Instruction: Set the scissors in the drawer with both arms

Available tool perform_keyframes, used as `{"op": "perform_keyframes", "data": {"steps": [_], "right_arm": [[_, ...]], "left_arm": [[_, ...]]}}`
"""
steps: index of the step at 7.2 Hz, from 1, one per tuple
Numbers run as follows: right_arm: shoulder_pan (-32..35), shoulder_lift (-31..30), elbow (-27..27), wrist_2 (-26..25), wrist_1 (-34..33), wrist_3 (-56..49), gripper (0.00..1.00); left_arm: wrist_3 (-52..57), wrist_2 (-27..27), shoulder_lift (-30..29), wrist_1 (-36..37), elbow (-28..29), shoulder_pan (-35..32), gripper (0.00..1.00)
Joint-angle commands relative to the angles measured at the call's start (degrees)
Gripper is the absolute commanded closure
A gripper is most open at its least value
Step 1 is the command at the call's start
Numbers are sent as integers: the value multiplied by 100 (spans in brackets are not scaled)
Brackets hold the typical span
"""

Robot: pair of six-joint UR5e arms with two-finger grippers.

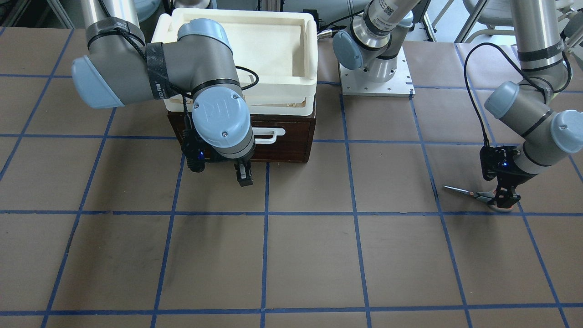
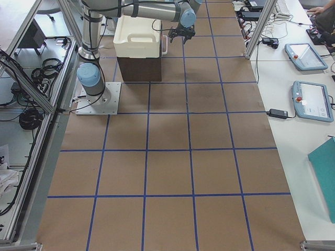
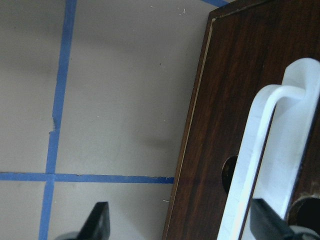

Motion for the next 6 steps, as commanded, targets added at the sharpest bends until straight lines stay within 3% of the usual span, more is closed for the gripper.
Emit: {"op": "perform_keyframes", "data": {"steps": [1, 6], "right_arm": [[1, 26, 8, -1, 87, 101, 0], [1, 149, 9, -9, 244, 260, 0]], "left_arm": [[41, -158, -68, 25, -5, 7, 0], [24, -176, -314, 236, 21, 7, 0]]}}
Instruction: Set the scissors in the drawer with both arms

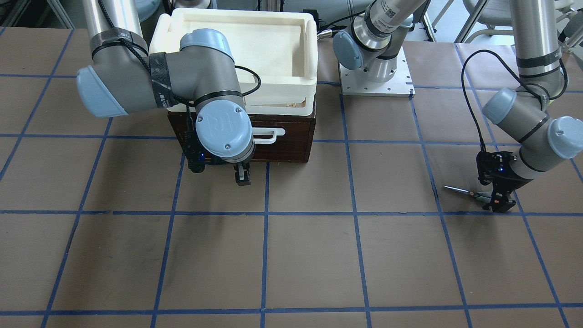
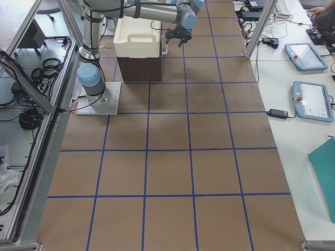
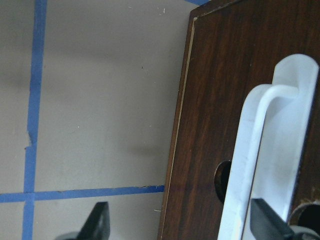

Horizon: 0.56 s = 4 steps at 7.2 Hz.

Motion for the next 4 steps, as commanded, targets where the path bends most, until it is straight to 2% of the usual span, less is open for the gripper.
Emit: {"op": "perform_keyframes", "data": {"steps": [1, 2, 3, 4], "right_arm": [[0, 13, 9, 10, 59, 77, 0], [0, 13, 35, 10, 59, 95, 0], [9, 30, 44, 10, 68, 104, 0], [9, 31, 53, 10, 77, 104, 0]], "left_arm": [[-1, 1, -80, 67, 7, -9, 0], [-1, -7, -80, 67, 7, -9, 1], [-1, -16, -89, 58, 7, -9, 8], [7, -25, -89, 75, 16, -18, 27]]}}
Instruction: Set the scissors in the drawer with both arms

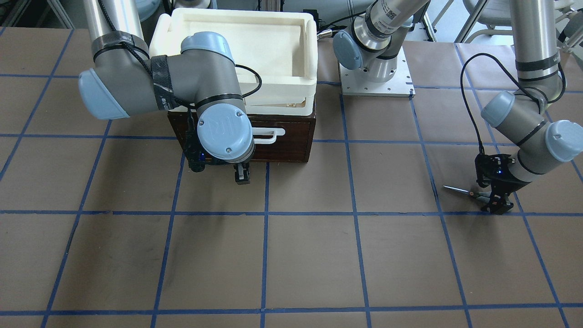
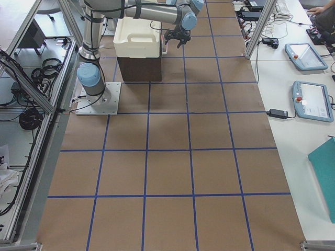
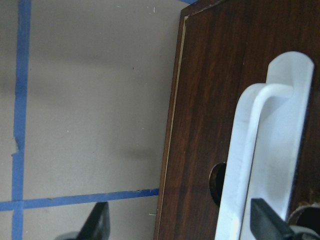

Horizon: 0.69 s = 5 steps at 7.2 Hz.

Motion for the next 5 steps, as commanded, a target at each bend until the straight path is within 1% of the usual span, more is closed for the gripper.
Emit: {"op": "perform_keyframes", "data": {"steps": [1, 2, 3, 4, 5], "right_arm": [[3, 15, 13, 1, 28, 8, 0], [3, 33, 13, 1, 20, 8, 0], [3, 33, 22, 1, 19, 8, 0], [3, 59, 30, 1, 19, 8, 0], [3, 111, 31, 1, 11, 17, 0]], "left_arm": [[33, -115, -31, 2, 15, -6, 35], [59, -116, -49, 2, 23, -6, 54], [86, -116, -41, 2, 32, -6, 64], [95, -116, -32, 2, 32, -6, 78], [121, -116, -23, 11, 41, -6, 89]]}}
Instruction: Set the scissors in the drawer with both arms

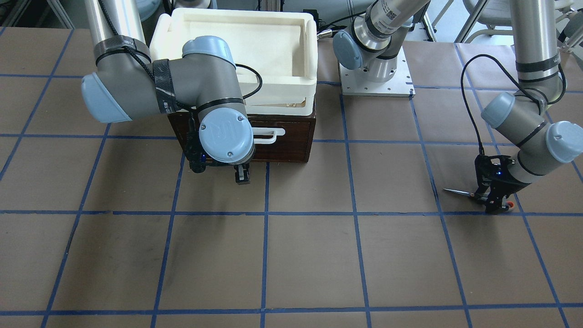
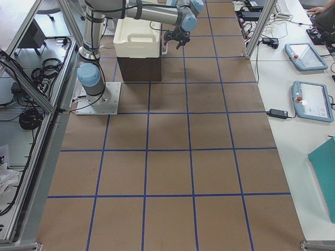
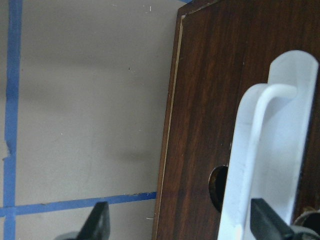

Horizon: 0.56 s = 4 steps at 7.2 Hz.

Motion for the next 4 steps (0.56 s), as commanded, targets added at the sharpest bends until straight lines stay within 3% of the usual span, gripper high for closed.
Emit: {"op": "perform_keyframes", "data": {"steps": [1, 4], "right_arm": [[0, 61, 5, 9, -7, 7, 0], [0, 96, 48, 9, -16, -2, 0]], "left_arm": [[37, 8, 28, 16, 18, 0, 92], [20, 25, 99, 16, 62, -9, 90]]}}
